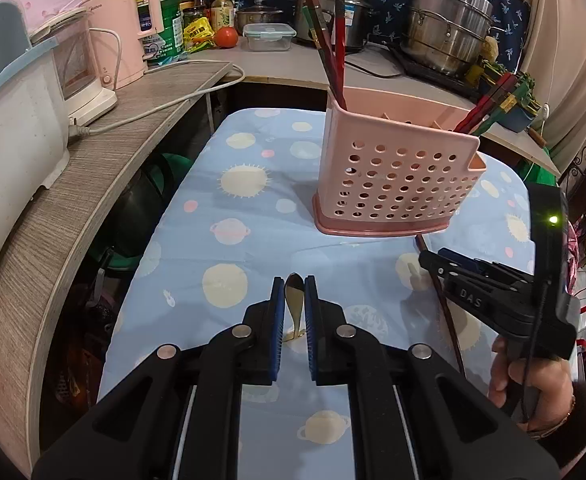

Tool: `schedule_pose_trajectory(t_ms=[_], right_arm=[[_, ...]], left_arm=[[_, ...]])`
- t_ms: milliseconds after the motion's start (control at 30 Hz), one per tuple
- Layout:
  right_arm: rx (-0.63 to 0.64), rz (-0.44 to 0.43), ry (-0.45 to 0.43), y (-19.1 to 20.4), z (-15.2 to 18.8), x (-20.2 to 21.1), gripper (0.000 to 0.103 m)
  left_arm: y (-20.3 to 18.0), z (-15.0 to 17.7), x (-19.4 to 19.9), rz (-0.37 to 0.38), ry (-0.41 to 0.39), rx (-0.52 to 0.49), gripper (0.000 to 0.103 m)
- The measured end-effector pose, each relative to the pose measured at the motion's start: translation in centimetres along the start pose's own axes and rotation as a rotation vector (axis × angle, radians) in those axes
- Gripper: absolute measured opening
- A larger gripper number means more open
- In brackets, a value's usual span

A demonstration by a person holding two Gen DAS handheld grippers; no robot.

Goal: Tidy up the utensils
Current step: 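Lower the red chopstick into the pink holder with the right tool while the left tool carries the spoon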

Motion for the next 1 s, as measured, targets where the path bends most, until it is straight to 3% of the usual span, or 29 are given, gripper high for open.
schedule_pose_trajectory(t_ms=[100, 233, 367, 467, 533, 1000], right_arm=[[0.001, 0.013, 0.013, -0.2, 0.0, -0.8, 0.023], [0.013, 0.043, 0.014, -0.5, 0.0, -1.2, 0.008], [-0.001, 0.038, -0.003, -0.6, 0.2, -0.3, 0.008], [-0.018, 0.035, -0.042, -0.8, 0.3, 2.0, 0.007], [-0.037, 0.03, -0.077, -0.9, 0.5, 4.1, 0.007], [-0.122, -0.016, -0.291, -1.0, 1.8, 16.5, 0.007]], left_arm=[[-0.1, -0.1, -0.2, 0.004, 0.002, 0.001, 0.009], [-0.2, -0.2, -0.1, 0.008, 0.004, 0.0, 0.009], [-0.2, -0.2, 0.0, 0.01, 0.005, 0.004, 0.009], [-0.1, -0.1, 0.2, 0.011, 0.002, 0.007, 0.008], [-0.1, -0.1, 0.4, 0.015, 0.004, 0.011, 0.002], [0.5, 0.4, 3.0, 0.06, -0.022, 0.051, 0.001]])
Point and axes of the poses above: each gripper's, at about its wrist camera, not at the fingertips, and x roughly against the way its jaws point, y to its left, z to its underside, the point moved 4 cm from there along -x, roughly the way its jaws point, and after that the axes turned 7 degrees about x, right-handed, at the moved point
